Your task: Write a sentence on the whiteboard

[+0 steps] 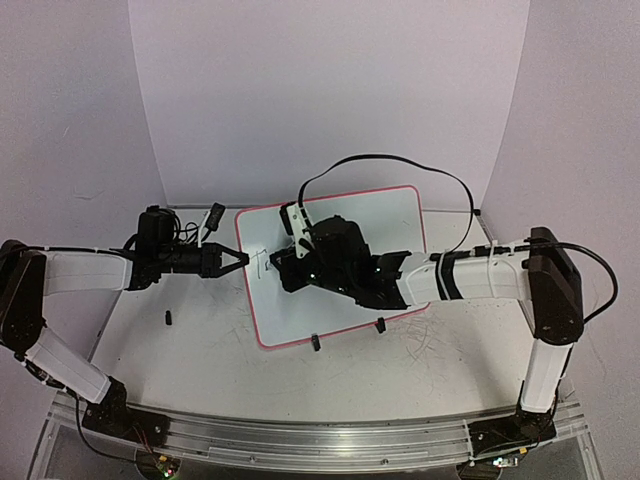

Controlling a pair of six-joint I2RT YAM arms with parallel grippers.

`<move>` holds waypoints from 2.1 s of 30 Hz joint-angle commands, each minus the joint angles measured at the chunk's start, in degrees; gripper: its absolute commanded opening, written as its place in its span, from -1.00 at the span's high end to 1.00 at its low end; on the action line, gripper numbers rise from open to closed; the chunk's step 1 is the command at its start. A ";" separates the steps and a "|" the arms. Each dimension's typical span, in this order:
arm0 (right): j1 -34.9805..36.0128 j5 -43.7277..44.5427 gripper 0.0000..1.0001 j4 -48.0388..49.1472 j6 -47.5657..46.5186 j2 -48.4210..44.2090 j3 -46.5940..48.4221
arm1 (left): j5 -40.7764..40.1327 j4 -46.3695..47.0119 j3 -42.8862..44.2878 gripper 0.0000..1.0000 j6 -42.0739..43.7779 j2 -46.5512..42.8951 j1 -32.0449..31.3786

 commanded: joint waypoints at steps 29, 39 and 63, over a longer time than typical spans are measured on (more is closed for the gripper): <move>-0.34 8.91 1.00 1.10 0.21 -2.43 0.18 | -1.33 -1.33 2.39 1.00 1.02 0.80 0.48; -0.76 7.91 1.00 1.37 -0.64 -1.10 2.01 | -1.41 -1.33 2.41 1.00 1.11 1.10 0.48; 0.10 3.50 1.00 0.73 0.03 -0.40 2.12 | -1.67 -1.42 2.41 1.00 1.29 1.32 0.49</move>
